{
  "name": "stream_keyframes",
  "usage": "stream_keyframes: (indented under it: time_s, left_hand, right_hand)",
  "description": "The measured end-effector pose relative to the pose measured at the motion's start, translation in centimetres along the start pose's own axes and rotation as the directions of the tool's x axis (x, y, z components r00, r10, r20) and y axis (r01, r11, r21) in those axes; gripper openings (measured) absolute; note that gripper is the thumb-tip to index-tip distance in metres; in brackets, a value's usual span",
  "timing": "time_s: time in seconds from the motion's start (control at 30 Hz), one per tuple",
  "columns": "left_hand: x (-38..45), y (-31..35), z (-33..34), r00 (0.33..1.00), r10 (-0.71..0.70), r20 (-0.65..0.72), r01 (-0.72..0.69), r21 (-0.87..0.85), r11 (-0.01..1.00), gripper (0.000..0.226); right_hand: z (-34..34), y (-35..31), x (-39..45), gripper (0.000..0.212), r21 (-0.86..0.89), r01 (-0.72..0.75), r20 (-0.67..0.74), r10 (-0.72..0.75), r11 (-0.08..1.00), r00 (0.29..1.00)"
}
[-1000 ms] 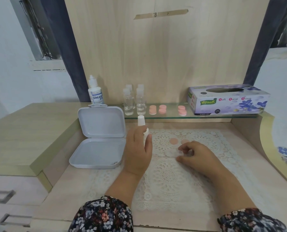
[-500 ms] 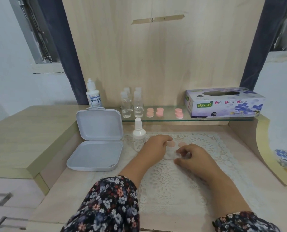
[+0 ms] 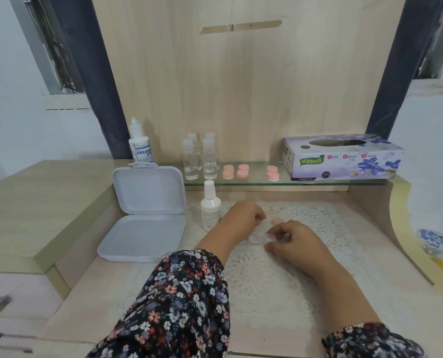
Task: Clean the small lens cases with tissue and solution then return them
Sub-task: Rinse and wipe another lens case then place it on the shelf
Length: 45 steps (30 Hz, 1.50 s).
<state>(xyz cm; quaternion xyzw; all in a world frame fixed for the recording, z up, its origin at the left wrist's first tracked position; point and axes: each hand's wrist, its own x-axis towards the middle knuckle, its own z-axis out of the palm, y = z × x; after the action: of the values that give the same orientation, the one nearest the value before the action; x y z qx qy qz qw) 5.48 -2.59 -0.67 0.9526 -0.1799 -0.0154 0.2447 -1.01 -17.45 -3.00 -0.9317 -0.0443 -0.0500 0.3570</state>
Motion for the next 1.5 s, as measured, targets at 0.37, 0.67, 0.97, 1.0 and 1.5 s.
stream_keyframes:
  time_s: [0.37,0.67,0.97,1.0,1.5]
  left_hand:
    - [-5.3,-0.4,0.9,0.959,0.003,-0.283,-0.077,-0.251,0.965,0.027]
    - [-6.2,-0.8,3.0,0.923,0.026,-0.385,-0.121,-0.225,0.967,0.028]
    - [-6.5,-0.7,3.5,0.916,0.073,-0.394,-0.165,-0.206,0.965,0.028]
    - [-6.6,-0.7,3.5,0.915,0.077,-0.395,-0.166,-0.196,0.966,0.028]
    - [-6.5,-0.7,3.7,0.912,0.088,-0.400,-0.155,-0.140,0.978,0.029]
  right_hand:
    - [0.1,0.1,-0.1,0.029,0.001,-0.009,0.007,0.009,1.000,1.000]
    - [0.3,0.1,-0.5,0.024,0.064,-0.003,-0.010,0.003,0.998,1.000]
    - [0.4,0.3,-0.4,0.023,0.084,-0.004,-0.019,0.006,0.996,1.000]
    - [0.4,0.3,-0.4,0.023,0.085,-0.005,-0.021,0.007,0.996,1.000]
    - [0.4,0.2,-0.4,0.021,0.070,-0.011,-0.027,0.013,0.997,1.000]
